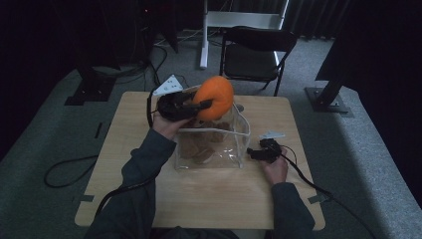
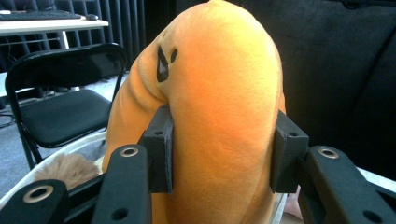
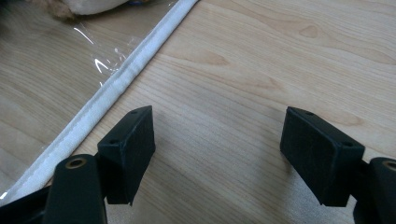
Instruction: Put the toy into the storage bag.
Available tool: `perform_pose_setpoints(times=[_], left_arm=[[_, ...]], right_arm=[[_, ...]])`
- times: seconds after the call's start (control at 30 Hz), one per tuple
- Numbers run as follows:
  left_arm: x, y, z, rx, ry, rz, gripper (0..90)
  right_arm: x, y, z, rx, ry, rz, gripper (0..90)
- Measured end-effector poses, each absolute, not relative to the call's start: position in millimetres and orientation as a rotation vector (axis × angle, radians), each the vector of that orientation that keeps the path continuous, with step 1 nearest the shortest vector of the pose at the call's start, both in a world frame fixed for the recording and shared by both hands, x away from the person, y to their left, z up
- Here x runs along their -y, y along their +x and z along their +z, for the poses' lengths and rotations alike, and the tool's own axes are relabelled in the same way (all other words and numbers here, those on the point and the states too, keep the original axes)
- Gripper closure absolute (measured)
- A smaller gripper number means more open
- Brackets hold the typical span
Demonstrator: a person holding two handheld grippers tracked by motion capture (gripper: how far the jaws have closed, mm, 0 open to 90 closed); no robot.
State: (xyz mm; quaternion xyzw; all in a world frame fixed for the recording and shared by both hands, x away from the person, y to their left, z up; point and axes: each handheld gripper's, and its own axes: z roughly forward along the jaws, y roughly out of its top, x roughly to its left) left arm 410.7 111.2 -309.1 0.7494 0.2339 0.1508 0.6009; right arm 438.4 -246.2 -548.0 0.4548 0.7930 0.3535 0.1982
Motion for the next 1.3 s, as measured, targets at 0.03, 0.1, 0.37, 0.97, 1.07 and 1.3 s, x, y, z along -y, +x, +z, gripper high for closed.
perform_pose_setpoints(times=[0.03,0.1,0.37,0.97,1.07,1.3], left_arm=[[-110.8,410.9,-309.5,-0.543,1.738,0.348,53.4],[-109.7,411.4,-310.4,-0.543,1.740,0.343,53.4],[-103.0,413.5,-314.9,-0.539,1.750,0.322,53.4],[-95.6,418.0,-327.5,-0.549,1.762,0.300,52.9],[-93.5,418.2,-329.6,-0.547,1.770,0.295,52.9],[-89.3,417.6,-332.3,-0.545,1.782,0.289,52.8]], right_arm=[[246.2,438.4,-548.0,-2.219,1.272,0.989,25.3],[246.2,438.4,-548.0,-2.219,1.272,0.990,25.3],[246.2,438.4,-548.0,-2.219,1.271,0.990,25.3],[246.2,438.4,-547.9,-2.219,1.273,0.990,25.3],[246.2,438.4,-547.9,-2.219,1.273,0.990,25.3],[246.2,438.3,-547.9,-2.219,1.274,0.990,25.3]])
